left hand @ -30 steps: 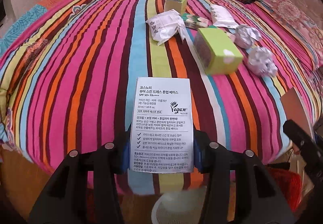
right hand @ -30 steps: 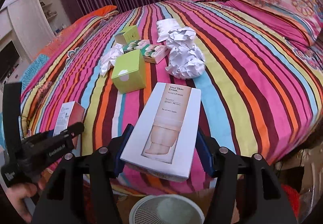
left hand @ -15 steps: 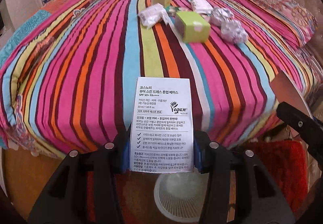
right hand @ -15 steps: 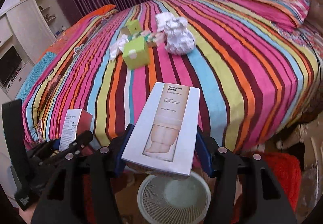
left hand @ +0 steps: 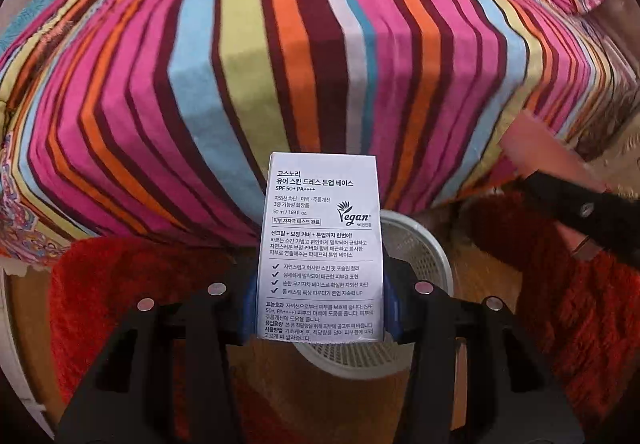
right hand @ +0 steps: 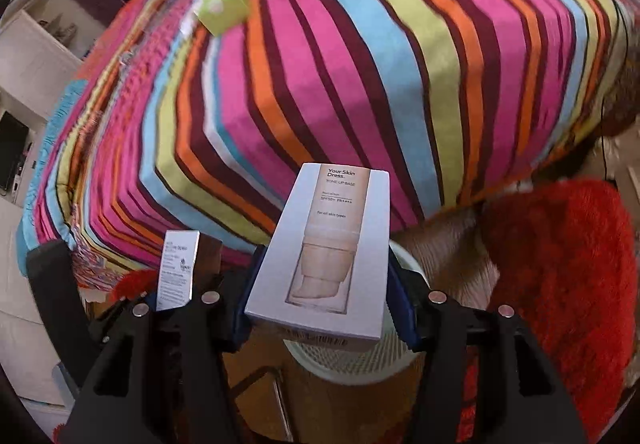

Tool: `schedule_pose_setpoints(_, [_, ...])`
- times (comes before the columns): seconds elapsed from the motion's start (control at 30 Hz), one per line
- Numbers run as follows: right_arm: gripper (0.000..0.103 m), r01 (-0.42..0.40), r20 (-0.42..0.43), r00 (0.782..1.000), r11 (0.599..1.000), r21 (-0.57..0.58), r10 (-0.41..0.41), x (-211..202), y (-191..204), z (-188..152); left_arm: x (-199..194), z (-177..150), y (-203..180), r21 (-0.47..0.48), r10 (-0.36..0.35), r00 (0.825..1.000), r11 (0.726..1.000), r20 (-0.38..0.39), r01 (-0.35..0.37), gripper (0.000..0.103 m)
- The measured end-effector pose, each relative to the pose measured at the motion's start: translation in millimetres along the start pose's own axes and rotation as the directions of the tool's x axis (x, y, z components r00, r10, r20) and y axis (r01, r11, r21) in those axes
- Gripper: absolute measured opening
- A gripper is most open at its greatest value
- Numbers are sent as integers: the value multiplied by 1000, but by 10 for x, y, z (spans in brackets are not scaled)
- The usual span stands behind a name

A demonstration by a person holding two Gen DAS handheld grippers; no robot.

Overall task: Collect trash
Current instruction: 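Carry both boxes to the wastebasket and open both tools to drop them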

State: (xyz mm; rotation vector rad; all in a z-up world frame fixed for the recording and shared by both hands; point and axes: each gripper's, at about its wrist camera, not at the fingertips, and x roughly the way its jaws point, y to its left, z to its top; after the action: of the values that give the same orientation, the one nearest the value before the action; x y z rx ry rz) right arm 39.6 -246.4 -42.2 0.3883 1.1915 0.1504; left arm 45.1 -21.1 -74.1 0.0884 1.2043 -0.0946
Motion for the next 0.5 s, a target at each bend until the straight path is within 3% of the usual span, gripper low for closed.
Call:
schedule_pose_setpoints(0.13, [52, -17, -77, 997, 999, 37, 20, 162, -56, -56, 166, -41, -71, 21, -14, 997, 1000, -75, 16, 47])
schedule_pose_setpoints(0.23, [52, -29, -153, 987, 996, 84, 42, 328, -142, -100, 378, -100, -131, 34, -40, 985, 998, -171, 47, 47])
schedule_pose_setpoints(0.33, [52, -36, -254, 965, 989, 145, 72, 542, -260, -161, 605, -127, -135, 17, -62, 962, 997, -265, 69, 47])
schedule_pose_setpoints(0.5, [51, -22, -388, 913, 965, 262, 126, 925, -446, -247, 976, -219, -102, -57, -128, 907, 992, -401, 115, 47])
